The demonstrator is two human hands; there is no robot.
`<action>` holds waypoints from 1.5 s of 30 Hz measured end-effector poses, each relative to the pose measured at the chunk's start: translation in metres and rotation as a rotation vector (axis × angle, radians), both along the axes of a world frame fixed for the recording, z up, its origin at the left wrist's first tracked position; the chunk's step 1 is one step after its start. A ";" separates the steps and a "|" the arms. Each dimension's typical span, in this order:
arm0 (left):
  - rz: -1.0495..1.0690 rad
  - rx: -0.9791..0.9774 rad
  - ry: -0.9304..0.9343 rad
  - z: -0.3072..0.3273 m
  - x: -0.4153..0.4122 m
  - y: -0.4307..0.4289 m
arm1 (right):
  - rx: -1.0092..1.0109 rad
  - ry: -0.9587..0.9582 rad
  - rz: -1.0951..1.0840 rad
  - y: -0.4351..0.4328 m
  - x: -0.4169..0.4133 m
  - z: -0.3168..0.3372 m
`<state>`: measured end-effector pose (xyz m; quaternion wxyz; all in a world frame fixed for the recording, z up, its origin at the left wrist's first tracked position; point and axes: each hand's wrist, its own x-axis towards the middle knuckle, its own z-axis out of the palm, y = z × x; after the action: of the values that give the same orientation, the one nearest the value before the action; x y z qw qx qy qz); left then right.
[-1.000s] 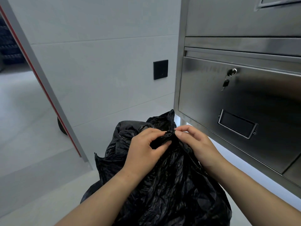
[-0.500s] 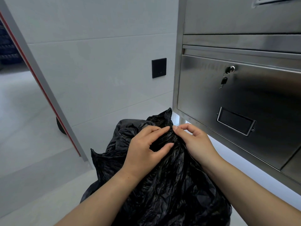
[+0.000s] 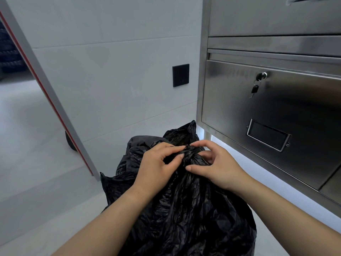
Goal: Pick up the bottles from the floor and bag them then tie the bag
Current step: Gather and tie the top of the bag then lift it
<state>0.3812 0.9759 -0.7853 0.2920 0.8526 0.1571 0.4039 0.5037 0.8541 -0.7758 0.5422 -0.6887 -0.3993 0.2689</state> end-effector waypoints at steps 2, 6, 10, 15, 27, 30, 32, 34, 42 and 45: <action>-0.002 -0.024 -0.003 0.001 0.000 0.000 | -0.014 -0.067 -0.013 0.001 -0.001 -0.001; 0.000 -0.138 -0.063 0.007 0.002 -0.002 | 0.007 -0.022 -0.029 0.001 -0.004 0.001; -0.034 -0.157 -0.088 0.015 0.001 -0.001 | 0.021 0.049 0.011 0.001 -0.006 0.004; -0.058 -0.132 -0.062 0.018 -0.001 0.007 | 0.017 -0.036 0.028 -0.001 0.004 0.013; -0.074 -0.286 -0.059 0.015 0.012 -0.002 | 0.012 -0.098 0.306 -0.020 0.037 0.040; -0.062 -0.306 -0.068 0.016 0.012 -0.001 | -0.009 -0.053 0.308 -0.018 0.038 0.034; -0.051 -0.330 -0.064 0.016 0.010 0.001 | 0.003 -0.050 0.275 -0.016 0.037 0.030; -0.036 -0.344 -0.045 0.014 0.009 0.003 | 0.041 -0.047 0.214 -0.013 0.034 0.025; 0.020 -0.331 -0.005 0.007 0.011 -0.008 | 0.192 0.025 -0.045 0.002 0.017 0.003; 0.025 -0.332 -0.004 0.007 0.010 -0.009 | 0.223 0.052 -0.024 0.002 0.015 0.002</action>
<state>0.3915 0.9667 -0.7783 0.4241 0.7898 0.2316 0.3778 0.5187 0.8565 -0.7737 0.6290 -0.6215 -0.4041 0.2340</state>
